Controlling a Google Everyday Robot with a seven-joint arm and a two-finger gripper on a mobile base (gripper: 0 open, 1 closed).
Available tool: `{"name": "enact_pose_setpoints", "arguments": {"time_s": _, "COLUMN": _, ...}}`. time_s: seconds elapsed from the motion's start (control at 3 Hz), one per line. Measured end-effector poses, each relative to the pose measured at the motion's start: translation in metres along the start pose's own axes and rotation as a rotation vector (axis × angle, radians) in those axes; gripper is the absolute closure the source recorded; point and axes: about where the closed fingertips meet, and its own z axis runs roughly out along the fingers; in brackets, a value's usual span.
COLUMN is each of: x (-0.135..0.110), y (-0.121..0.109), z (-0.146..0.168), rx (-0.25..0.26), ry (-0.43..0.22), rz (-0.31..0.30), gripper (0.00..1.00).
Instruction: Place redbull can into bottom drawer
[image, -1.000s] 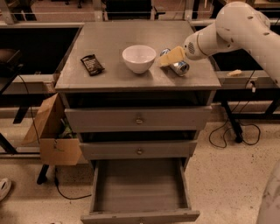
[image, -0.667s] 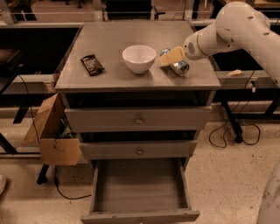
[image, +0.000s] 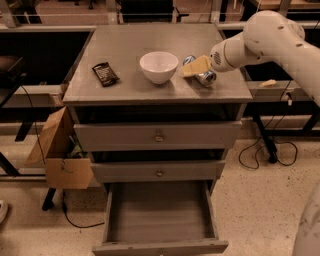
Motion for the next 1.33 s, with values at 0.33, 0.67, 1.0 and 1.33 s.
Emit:
{"name": "enact_pose_setpoints", "arguments": {"time_s": 0.33, "x": 0.006, "y": -0.011, "z": 0.009, "rx": 0.049, "ry": -0.015, "rz": 0.038, "gripper": 0.00}}
{"name": "enact_pose_setpoints", "arguments": {"time_s": 0.67, "x": 0.010, "y": -0.017, "z": 0.016, "rx": 0.074, "ry": -0.029, "rz": 0.058, "gripper": 0.18}}
{"name": "enact_pose_setpoints", "arguments": {"time_s": 1.0, "x": 0.015, "y": -0.019, "z": 0.015, "rx": 0.097, "ry": -0.041, "rz": 0.064, "gripper": 0.41}}
{"name": "enact_pose_setpoints", "arguments": {"time_s": 1.33, "x": 0.021, "y": -0.020, "z": 0.011, "rx": 0.110, "ry": -0.051, "rz": 0.061, "gripper": 0.64}}
